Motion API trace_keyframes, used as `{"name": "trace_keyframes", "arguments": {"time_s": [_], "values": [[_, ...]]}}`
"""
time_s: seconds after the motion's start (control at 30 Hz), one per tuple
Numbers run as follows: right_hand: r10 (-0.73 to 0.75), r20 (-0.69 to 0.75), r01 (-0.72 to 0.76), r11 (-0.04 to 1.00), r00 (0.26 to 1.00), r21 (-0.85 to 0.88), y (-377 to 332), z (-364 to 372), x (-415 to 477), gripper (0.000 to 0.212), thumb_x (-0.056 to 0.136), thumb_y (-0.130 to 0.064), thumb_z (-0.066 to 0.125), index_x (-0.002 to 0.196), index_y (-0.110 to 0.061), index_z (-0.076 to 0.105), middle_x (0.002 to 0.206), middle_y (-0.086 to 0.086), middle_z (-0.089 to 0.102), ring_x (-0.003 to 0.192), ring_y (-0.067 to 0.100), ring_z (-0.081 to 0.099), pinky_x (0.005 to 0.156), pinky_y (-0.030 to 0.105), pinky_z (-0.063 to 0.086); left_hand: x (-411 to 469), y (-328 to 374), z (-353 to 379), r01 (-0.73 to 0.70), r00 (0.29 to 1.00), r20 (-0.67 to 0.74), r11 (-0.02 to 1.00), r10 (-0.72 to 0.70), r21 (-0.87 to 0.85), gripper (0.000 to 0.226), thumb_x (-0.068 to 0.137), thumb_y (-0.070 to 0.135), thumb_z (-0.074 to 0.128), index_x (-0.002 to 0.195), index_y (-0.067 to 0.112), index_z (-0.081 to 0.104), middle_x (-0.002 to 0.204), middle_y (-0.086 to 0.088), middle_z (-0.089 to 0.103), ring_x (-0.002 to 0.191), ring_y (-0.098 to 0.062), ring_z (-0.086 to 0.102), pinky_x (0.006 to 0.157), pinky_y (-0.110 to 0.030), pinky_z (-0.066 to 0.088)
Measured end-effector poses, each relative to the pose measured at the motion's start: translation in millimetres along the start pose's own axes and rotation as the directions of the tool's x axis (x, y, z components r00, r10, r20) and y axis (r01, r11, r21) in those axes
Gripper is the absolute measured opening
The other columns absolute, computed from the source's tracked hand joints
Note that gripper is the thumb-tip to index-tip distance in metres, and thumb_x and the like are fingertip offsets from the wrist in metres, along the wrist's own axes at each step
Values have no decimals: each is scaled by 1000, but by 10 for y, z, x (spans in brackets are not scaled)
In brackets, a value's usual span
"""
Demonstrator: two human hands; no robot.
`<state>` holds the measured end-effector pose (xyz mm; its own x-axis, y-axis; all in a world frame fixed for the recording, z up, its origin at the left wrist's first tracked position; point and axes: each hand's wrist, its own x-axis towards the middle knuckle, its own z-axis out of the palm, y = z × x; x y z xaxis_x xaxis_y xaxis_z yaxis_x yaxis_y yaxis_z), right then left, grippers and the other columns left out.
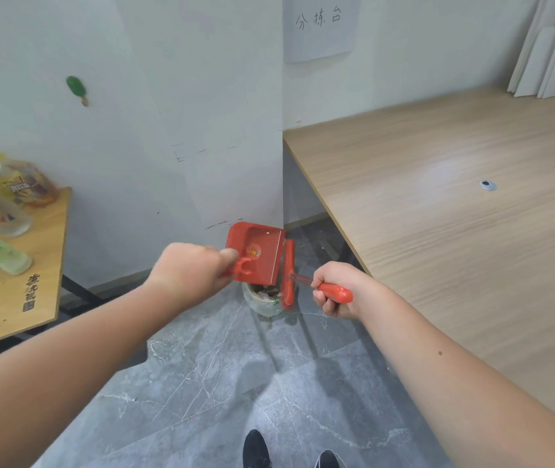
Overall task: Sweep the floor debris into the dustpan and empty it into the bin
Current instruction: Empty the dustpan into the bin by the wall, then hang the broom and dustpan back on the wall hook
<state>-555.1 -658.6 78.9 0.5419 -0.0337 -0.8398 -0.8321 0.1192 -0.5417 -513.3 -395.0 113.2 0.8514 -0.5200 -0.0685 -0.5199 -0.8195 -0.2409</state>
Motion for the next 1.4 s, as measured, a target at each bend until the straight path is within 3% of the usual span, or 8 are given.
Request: {"name": "trace_keyframes", "arguments": {"time_s": [0.27, 0.37, 0.5, 0.57, 0.7, 0.93, 1.23, 1.4], "values": [[-58, 346, 153, 955, 936, -255, -802, 368, -330, 6, 73, -20, 59, 74, -15, 56, 64, 7, 49, 47, 15, 42, 40, 16, 23, -119, -628, -502, 384, 899, -43, 834, -435, -396, 27, 90, 53, 68, 110, 35, 71, 97, 4, 74, 100, -29, 69, 70, -32, 43], [-171, 359, 295, 898, 918, -326, -1103, 717, -472, 47, 74, -62, 63, 79, -15, 59, 66, 7, 51, 45, 17, 39, 42, 19, 23, -144, -840, -699, 432, 863, -57, 792, -502, -432, 27, 90, 49, 72, 111, 33, 70, 91, 8, 64, 100, -28, 68, 72, -32, 42], [-312, 468, 488, 811, 827, -323, -1456, 1134, -690, 105, 50, -106, 27, 97, -16, 55, 74, 14, 58, 52, 20, 42, 47, 24, 29, -153, -1177, -859, 455, 849, -121, 828, -514, -328, 21, 93, 48, 67, 107, 33, 67, 105, 6, 72, 103, -27, 67, 77, -35, 42], [-342, 557, 573, 757, 757, -314, -1633, 1322, -764, 107, 46, -106, 24, 103, -20, 55, 77, 13, 60, 56, 20, 44, 48, 25, 30, -137, -1377, -885, 476, 837, -180, 850, -517, -227, 16, 94, 49, 62, 98, 33, 63, 106, 6, 71, 104, -27, 64, 83, -40, 37], [-468, 550, 709, 586, 691, -393, -1918, 1835, -812, 73, 65, -84, 62, 108, -26, 54, 73, 8, 55, 53, 15, 40, 48, 25, 25, -121, -1868, -820, 544, 810, -166, 826, -563, -146, 11, 95, 47, 57, 95, 37, 57, 107, 8, 67, 110, -26, 55, 95, -50, 32], [-646, 425, 738, 340, 634, -583, -2310, 3280, -524, 55, 90, -69, 47, 88, -15, 57, 56, -1, 39, 44, 16, 33, 43, 26, 27, -126, -2801, -636, 475, 867, -88, 867, -490, -154, 23, 99, 43, 54, 121, 37, 58, 116, 3, 61, 116, -29, 56, 95, -52, 39], [-703, 467, 814, 289, 537, -503, -2872, 4413, -442, 19, 90, -27, 54, 76, -14, 53, 51, 6, 47, 31, 14, 38, 40, 25, 31, 43, -3718, -471, 472, 854, -88, 836, -512, -280, 10, 84, 43, 60, 92, 37, 59, 101, 12, 66, 103, -25, 64, 76, -37, 45], [-656, 518, 823, 317, 549, -471, -3153, 4628, -205, 14, 87, -26, 56, 79, -14, 57, 48, 0, 48, 37, 16, 40, 42, 27, 33, 280, -3977, -411, 569, 803, 22, 755, -595, -326, 51, 60, 80, 65, 84, 35, 64, 80, 15, 67, 81, -16, 65, 78, -37, 55]]}}
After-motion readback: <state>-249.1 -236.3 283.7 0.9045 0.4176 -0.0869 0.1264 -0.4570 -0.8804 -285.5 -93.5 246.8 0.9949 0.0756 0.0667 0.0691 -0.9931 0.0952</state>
